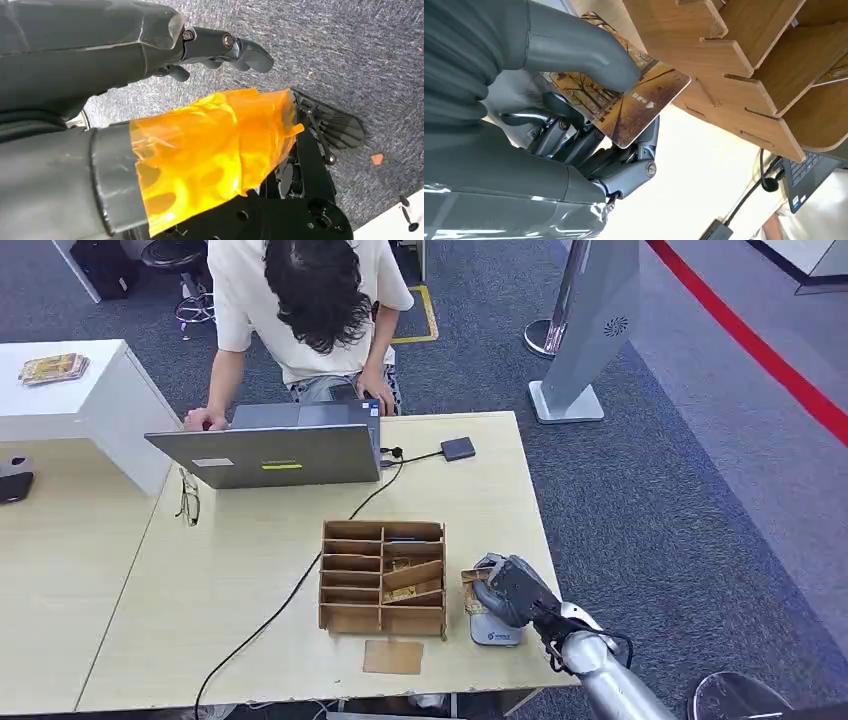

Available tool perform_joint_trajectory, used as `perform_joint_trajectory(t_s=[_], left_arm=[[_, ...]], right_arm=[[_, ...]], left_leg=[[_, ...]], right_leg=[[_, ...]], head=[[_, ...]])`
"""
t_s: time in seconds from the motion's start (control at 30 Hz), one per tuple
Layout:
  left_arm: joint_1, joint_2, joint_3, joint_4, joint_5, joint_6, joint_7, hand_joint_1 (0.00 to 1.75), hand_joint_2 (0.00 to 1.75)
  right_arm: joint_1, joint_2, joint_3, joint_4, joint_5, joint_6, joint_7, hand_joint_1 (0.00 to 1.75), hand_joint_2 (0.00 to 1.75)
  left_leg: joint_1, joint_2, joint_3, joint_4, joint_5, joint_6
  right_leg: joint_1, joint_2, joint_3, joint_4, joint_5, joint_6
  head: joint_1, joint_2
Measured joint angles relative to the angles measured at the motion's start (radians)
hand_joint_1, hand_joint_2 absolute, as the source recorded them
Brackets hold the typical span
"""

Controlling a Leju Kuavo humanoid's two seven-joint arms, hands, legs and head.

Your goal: Pass the card to the sensor for recognition and then transmit it.

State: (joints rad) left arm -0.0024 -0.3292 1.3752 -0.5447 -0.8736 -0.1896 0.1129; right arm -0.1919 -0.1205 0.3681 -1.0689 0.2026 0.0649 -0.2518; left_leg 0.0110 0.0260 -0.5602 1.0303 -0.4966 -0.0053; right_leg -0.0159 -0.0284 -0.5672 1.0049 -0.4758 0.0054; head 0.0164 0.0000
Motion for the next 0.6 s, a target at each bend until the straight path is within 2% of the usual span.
perform_joint_trajectory(t_s=[0.6], left_arm=[[0.000,-0.009,0.002,-0.016,-0.002,-0.010,0.005,0.00,0.00]], right_arm=[[-0.010,0.006,-0.002,0.011,0.002,0.000,0.000,1.75,1.75]], left_leg=[[0.000,0.000,0.000,0.000,0.000,0.000]], right_leg=[[0.000,0.000,0.000,0.000,0.000,0.000]], head=[[0.000,0.000]])
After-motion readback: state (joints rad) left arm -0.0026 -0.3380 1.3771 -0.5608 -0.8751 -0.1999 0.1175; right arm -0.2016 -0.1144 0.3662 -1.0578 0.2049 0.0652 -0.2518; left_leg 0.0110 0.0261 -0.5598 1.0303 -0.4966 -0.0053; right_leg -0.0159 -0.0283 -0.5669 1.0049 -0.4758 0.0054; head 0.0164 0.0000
